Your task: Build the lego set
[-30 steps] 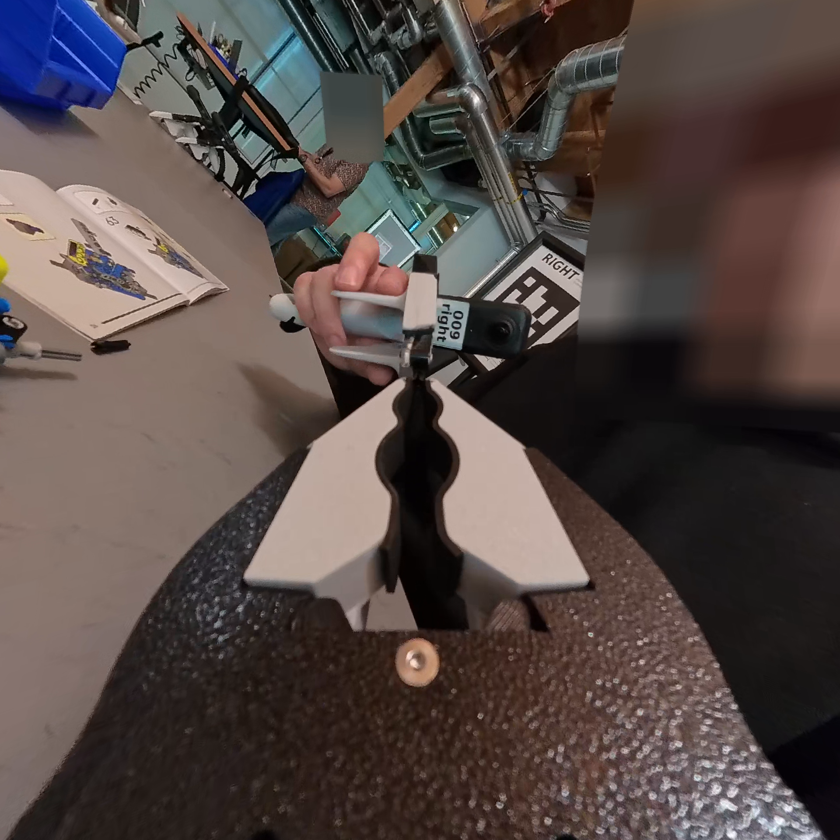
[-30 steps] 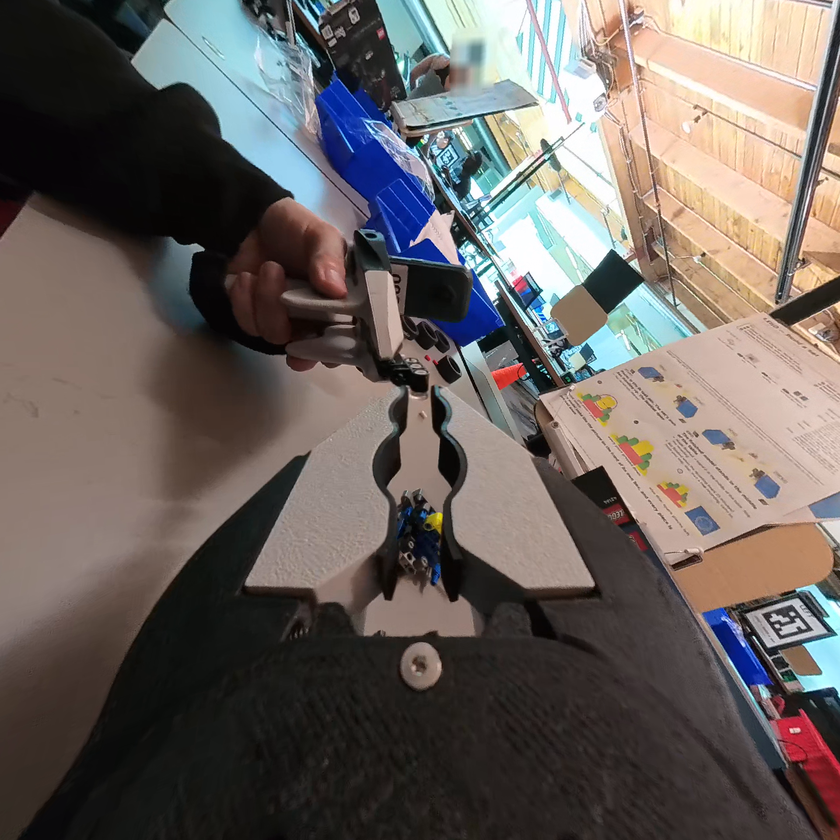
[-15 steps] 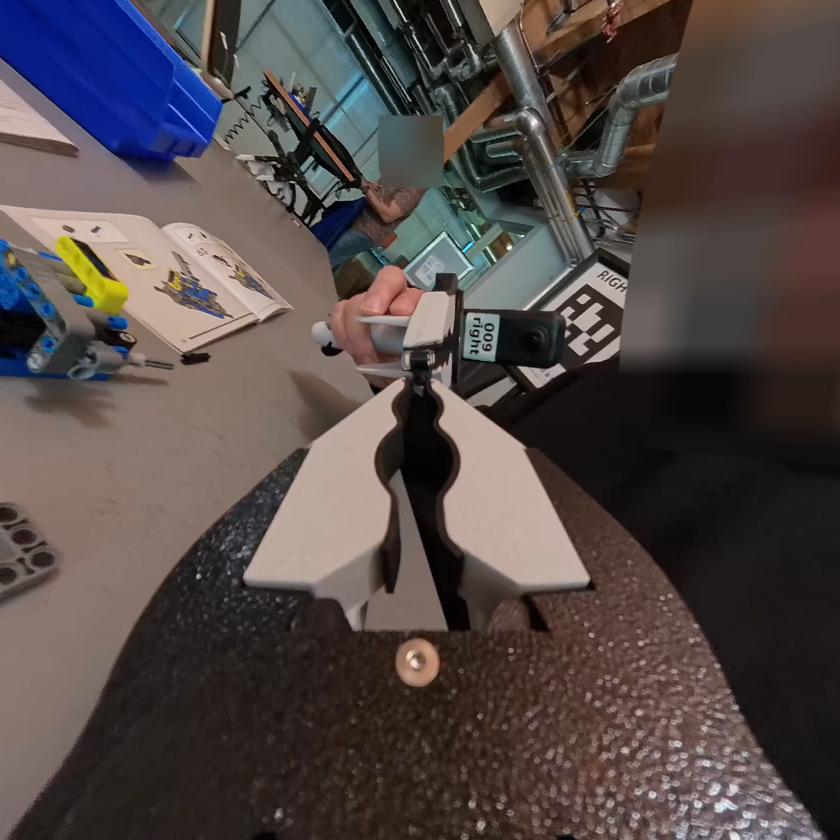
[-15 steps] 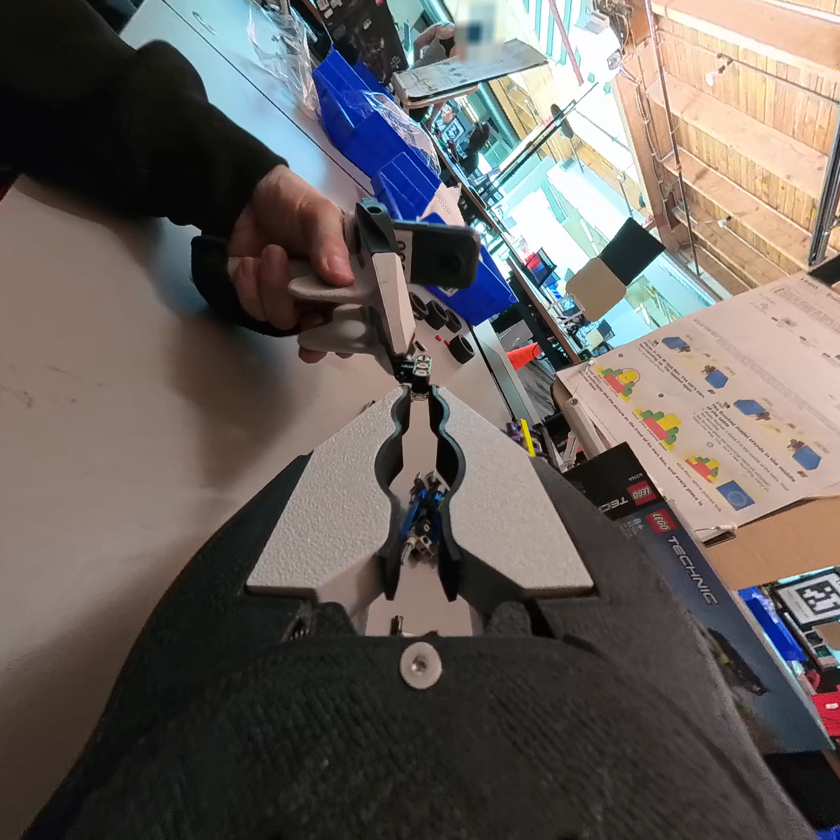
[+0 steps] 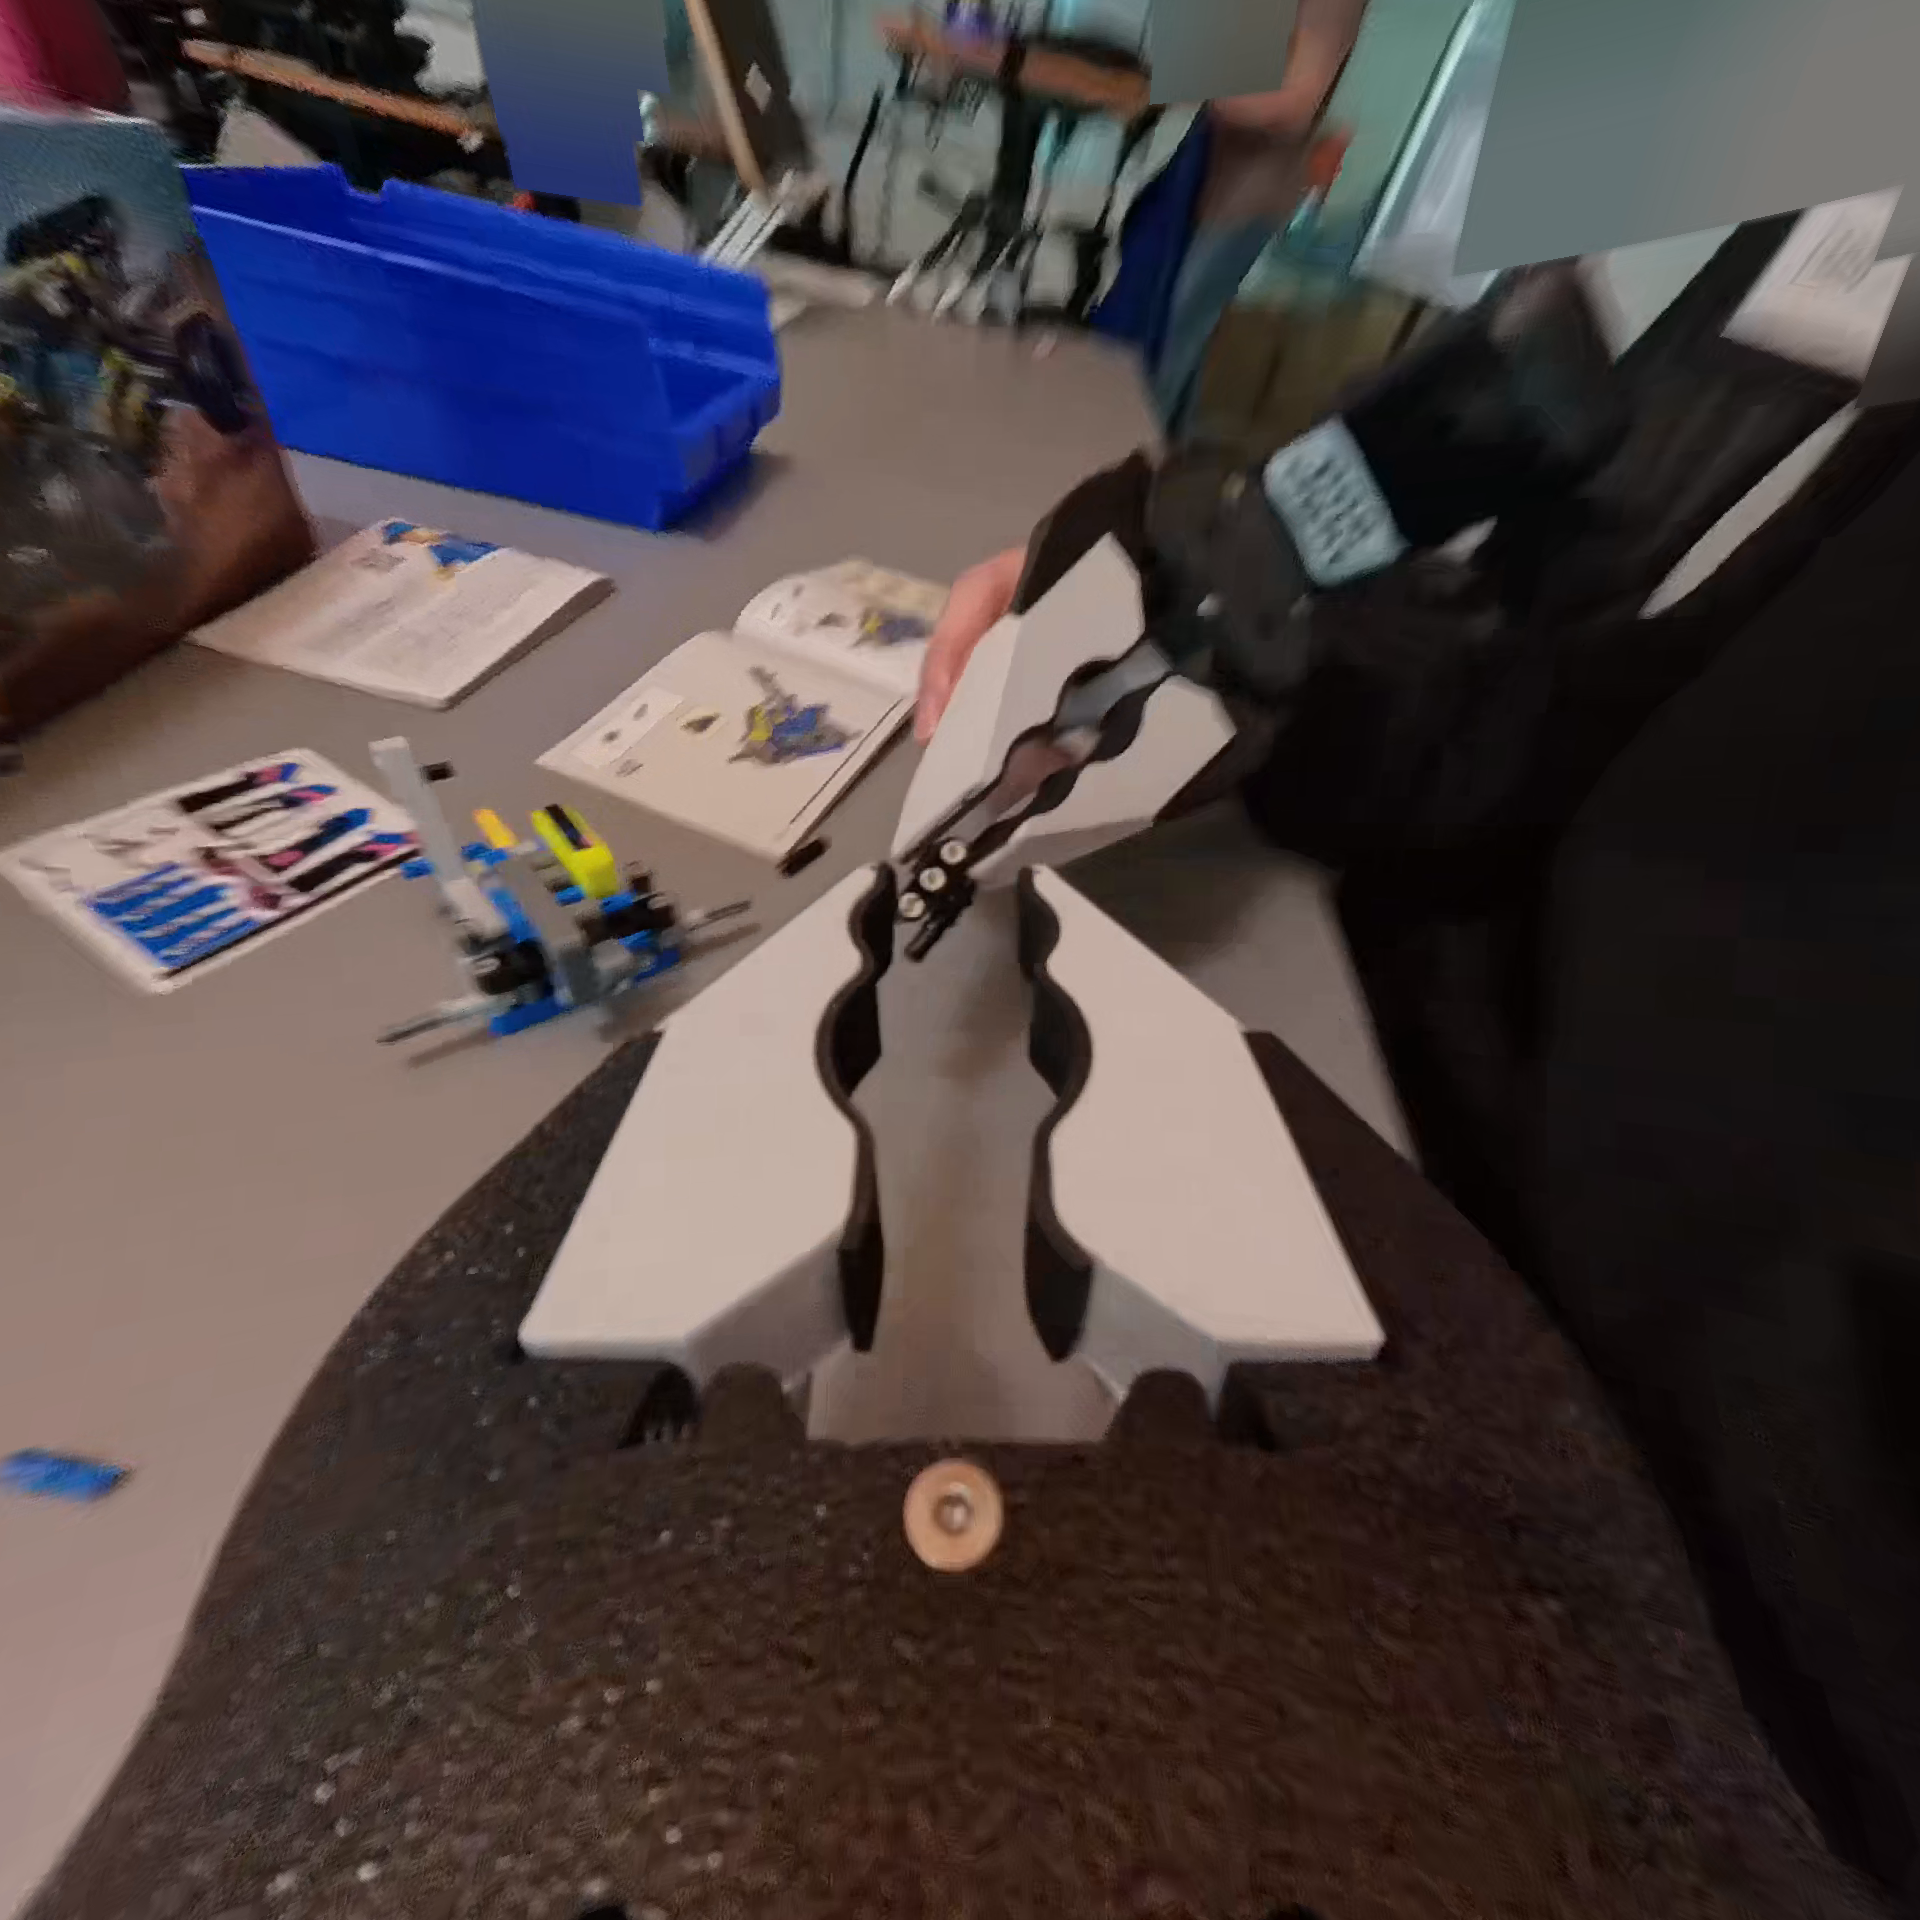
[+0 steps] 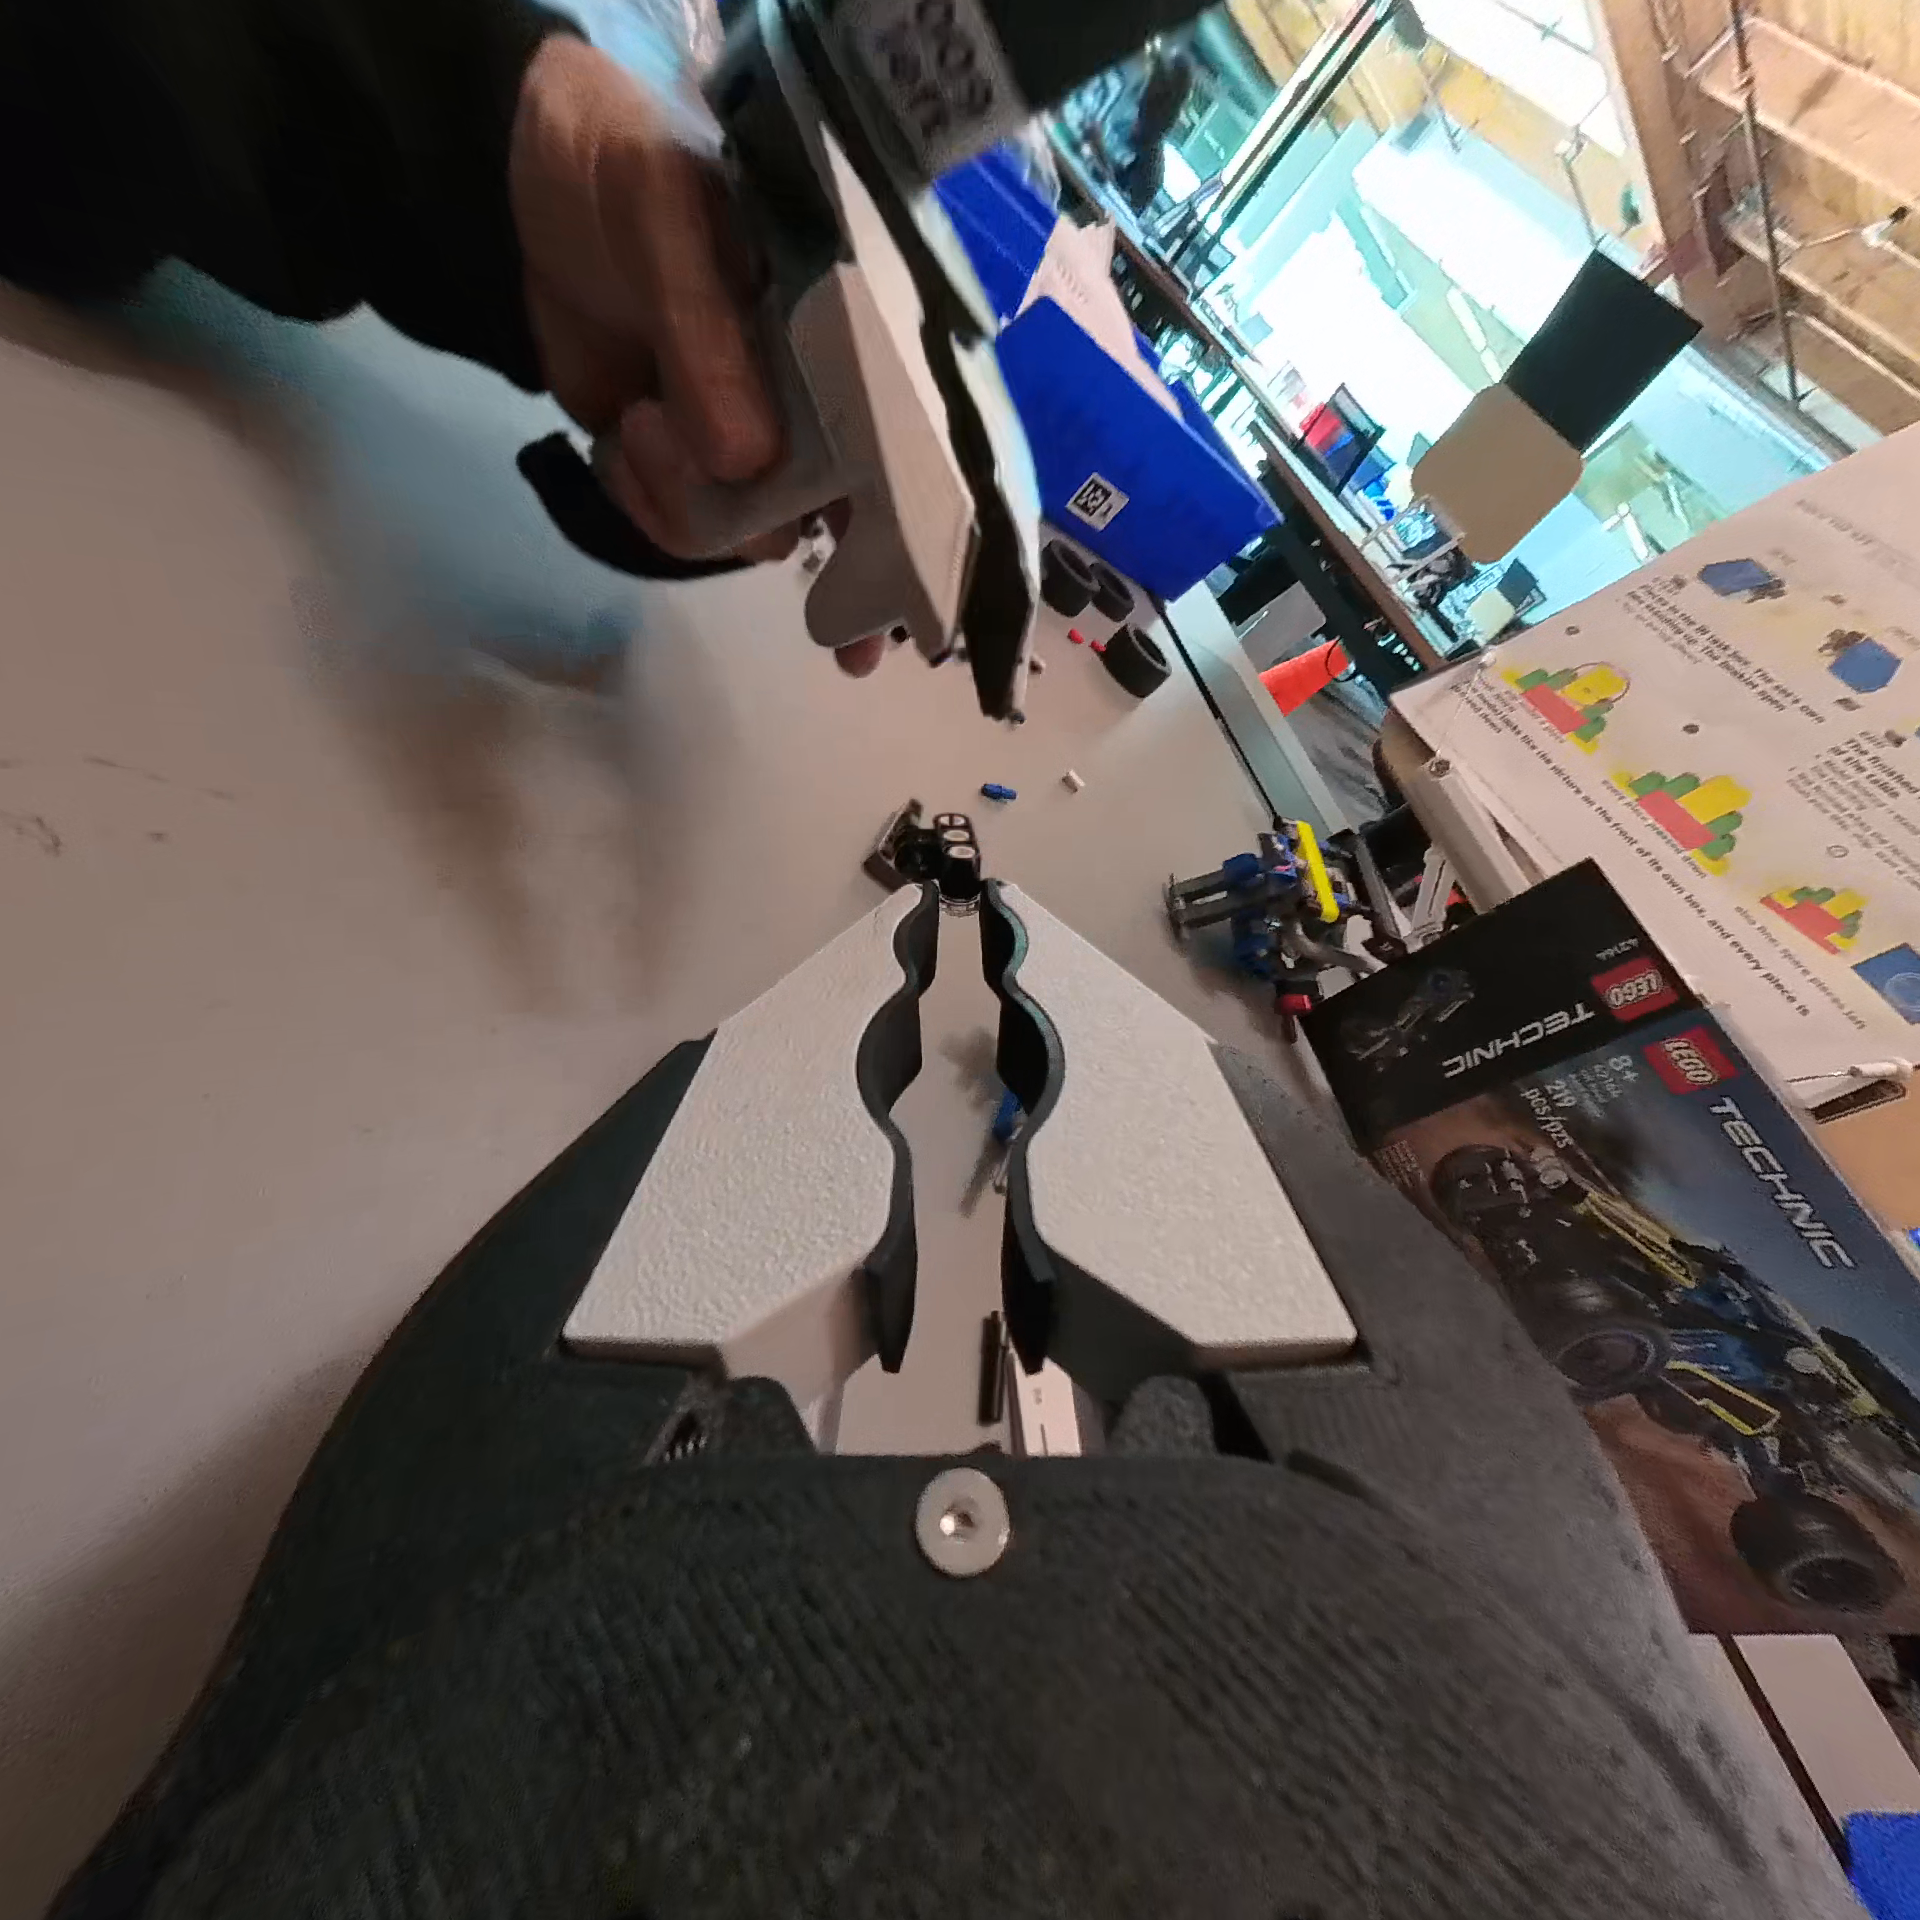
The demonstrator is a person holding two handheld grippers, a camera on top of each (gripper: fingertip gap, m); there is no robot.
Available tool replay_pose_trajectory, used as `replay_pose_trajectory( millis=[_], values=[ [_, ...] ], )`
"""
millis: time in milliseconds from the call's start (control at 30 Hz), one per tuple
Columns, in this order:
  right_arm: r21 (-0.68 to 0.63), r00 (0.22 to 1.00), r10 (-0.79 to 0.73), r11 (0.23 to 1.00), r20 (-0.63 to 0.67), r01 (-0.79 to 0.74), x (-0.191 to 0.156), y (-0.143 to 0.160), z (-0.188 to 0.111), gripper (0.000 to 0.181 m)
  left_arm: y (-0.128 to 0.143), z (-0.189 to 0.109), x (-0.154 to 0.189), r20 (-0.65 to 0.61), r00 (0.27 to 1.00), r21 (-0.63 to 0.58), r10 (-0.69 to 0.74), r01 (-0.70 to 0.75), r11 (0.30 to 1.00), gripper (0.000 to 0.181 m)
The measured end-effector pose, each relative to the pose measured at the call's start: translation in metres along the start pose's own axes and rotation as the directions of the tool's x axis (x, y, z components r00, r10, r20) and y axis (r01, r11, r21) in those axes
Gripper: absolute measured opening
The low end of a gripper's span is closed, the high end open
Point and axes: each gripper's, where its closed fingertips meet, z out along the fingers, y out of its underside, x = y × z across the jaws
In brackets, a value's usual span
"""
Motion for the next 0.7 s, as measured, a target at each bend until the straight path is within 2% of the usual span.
replay_pose_trajectory(
  millis=[67, 133, 267, 500, 700],
  values=[
    [-0.031, 1.000, -0.002, 1.000, 0.022, 0.003, -0.005, 0.005, 0.003, 0.006, 0.010, 0.001, -0.007, 0.095, 0.983, -0.118, 0.157, -0.146, 0.982, 0.027],
    [-0.057, 0.999, -0.017, 0.998, 0.028, 0.019, -0.007, 0.009, 0.005, 0.006, 0.018, 0.003, -0.008, 0.121, 0.948, -0.216, 0.294, -0.264, 0.940, 0.029],
    [-0.098, 0.998, -0.042, 0.994, 0.039, 0.046, -0.012, 0.016, 0.008, 0.006, 0.031, 0.009, -0.011, 0.135, 0.890, -0.342, 0.436, -0.372, 0.863, 0.030],
    [-0.110, 0.995, -0.098, 0.989, 0.025, 0.101, -0.013, 0.020, 0.011, 0.006, 0.033, 0.016, -0.010, 0.127, 0.849, -0.348, 0.512, -0.445, 0.825, 0.033],
    [-0.115, 0.993, -0.117, 0.986, 0.014, 0.118, -0.013, 0.021, 0.012, 0.006, 0.038, 0.019, -0.014, 0.127, 0.756, -0.427, 0.642, -0.542, 0.723, 0.033]
  ],
)
